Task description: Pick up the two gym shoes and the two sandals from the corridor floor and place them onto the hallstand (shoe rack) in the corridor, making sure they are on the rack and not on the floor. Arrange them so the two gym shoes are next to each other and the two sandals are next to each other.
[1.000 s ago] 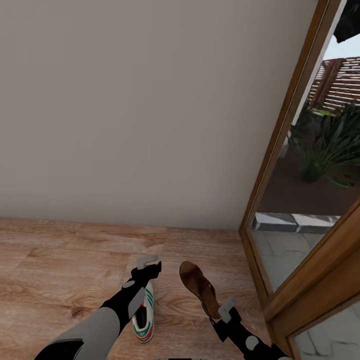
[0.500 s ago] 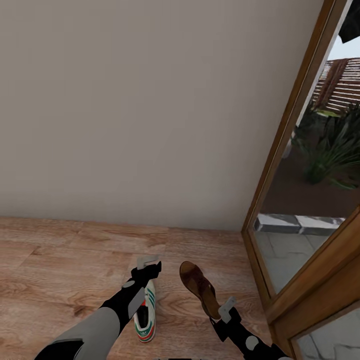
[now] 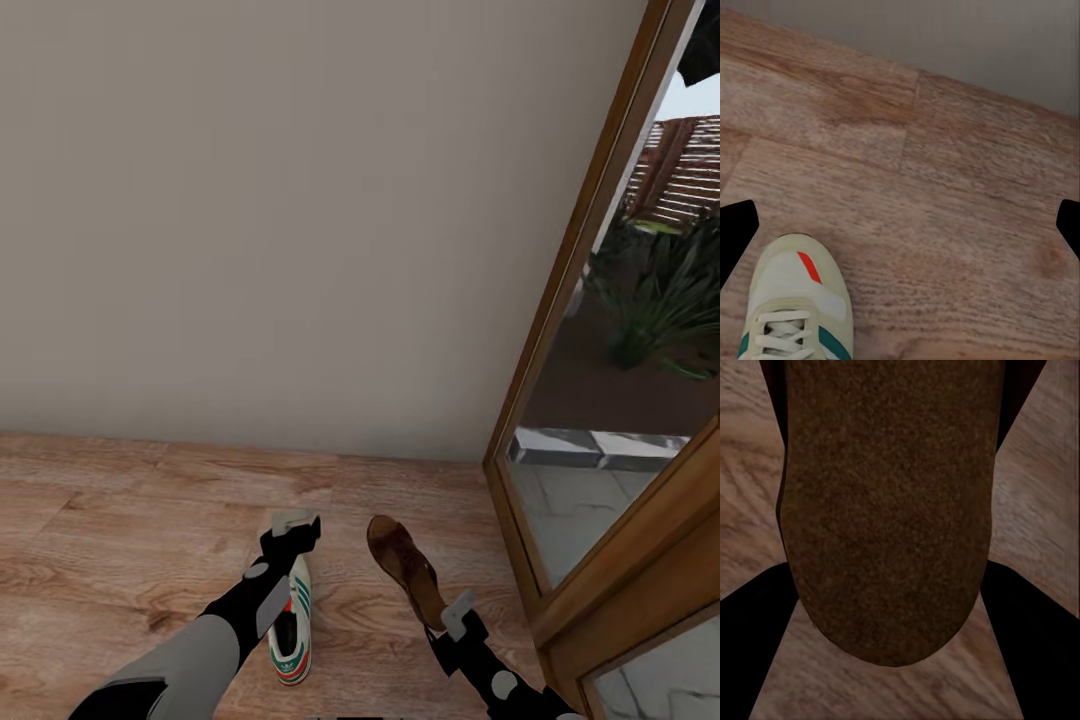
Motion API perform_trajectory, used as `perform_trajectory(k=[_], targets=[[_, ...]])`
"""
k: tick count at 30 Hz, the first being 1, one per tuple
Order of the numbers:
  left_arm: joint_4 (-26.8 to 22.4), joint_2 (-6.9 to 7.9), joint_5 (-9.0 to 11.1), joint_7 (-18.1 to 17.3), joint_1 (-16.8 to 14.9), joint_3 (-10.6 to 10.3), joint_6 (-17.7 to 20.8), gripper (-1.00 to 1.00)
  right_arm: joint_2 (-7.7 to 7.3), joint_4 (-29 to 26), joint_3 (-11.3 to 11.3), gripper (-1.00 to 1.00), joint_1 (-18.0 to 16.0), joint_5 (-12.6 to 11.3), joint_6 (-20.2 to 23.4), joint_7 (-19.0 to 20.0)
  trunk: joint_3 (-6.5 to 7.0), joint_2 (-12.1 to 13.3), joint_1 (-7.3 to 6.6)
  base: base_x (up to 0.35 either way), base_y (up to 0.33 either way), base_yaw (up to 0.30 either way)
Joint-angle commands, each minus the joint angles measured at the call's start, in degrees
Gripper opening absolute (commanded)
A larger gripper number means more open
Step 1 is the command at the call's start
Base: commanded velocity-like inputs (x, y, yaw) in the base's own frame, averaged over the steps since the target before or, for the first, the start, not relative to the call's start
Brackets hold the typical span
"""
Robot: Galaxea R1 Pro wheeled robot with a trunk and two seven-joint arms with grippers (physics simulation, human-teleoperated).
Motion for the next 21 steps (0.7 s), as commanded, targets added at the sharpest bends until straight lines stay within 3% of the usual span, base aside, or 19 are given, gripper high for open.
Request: perform_trajectory(k=[1, 9, 12, 14, 16, 21], targets=[[0.1, 0.0, 0.4, 0.0, 0.0, 0.1, -0.6, 1.0, 0.01, 0.1, 0.1, -1.0, 0.0, 0.2, -0.2, -0.5, -0.05, 0.0, -0.01, 0.0, 0.0, 0.0], [0.2, 1.0, 0.4, -0.2, 0.0, 0.7, -2.1, 1.0, 0.04, -0.1, 0.2, -1.0, 0.0, 0.1, 0.0, -2.8, -0.05, 0.0, -0.01, 0.0, 0.0, 0.0], [0.2, 1.35, 0.4, 0.1, 0.0, 3.3, -1.7, 1.0, 0.11, -1.7, 0.2, -1.0, 0.0, -0.1, 0.1, -3.3, -0.05, 0.0, -0.01, 0.0, 0.0, 0.0], [0.3, 1.77, 0.5, 0.2, 0.0, 6.2, -0.3, 1.0, 0.34, -3.6, 0.1, -1.0, 0.0, -0.2, 0.1, -3.4, -0.05, 0.0, -0.01, 0.0, 0.0, 0.0], [0.6, 2.85, 0.5, 0.2, 0.0, 8.9, 5.0, 1.0, 0.83, -5.5, 0.2, -1.0, -0.1, -0.2, 0.1, -3.5, -0.05, 0.0, -0.01, 0.0, 0.0, 0.0], [2.3, 3.6, 0.4, 0.2, 0.0, 10.3, 10.8, 1.0, 2.52, -10.5, 0.2, -1.0, -0.2, -0.3, 0.6, -3.5, -0.05, 0.0, -0.01, 0.0, 0.0, 0.0]])
